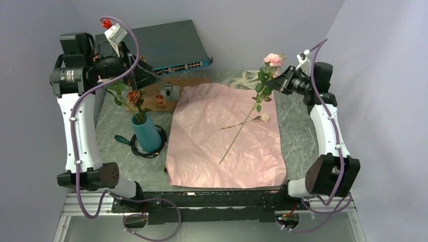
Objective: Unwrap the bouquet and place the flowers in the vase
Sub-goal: Pick up the fake flower from the wrapping paper, then insert the fake flower into the vase.
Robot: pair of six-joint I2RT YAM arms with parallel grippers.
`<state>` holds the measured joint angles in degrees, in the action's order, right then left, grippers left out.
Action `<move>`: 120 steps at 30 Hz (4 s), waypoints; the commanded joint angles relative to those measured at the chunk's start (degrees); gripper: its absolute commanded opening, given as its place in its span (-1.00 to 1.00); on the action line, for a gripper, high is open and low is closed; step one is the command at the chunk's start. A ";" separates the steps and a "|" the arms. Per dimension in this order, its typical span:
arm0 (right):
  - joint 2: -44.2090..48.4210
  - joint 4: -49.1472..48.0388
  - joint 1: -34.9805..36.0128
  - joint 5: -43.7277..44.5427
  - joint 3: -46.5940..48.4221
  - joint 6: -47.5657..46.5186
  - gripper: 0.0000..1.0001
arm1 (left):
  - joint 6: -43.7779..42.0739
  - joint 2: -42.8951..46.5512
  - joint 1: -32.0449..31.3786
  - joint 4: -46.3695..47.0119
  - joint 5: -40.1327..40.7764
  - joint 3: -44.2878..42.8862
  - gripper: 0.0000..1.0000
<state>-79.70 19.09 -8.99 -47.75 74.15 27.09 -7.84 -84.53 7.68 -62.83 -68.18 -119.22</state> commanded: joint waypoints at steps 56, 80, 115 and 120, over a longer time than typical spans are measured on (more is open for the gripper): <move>5.43 -28.98 24.51 -12.11 6.22 3.22 -0.27 | 14.97 -10.05 -35.03 32.47 2.23 7.60 -1.00; 4.53 -9.87 24.02 -7.29 6.84 -11.69 0.58 | -15.73 11.23 -18.86 -2.75 18.20 -0.40 -1.00; 4.51 -7.68 23.85 -5.43 2.58 -16.46 0.61 | 9.44 14.66 11.13 10.64 35.21 -7.62 -1.00; 4.31 -7.12 23.67 -5.25 2.86 -16.91 0.61 | 8.54 15.77 11.13 13.64 34.95 -0.95 -1.00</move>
<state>-76.40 12.47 15.07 -53.82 75.99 11.97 1.13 -69.97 18.46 -51.81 -35.24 -123.94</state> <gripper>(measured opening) 0.804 0.034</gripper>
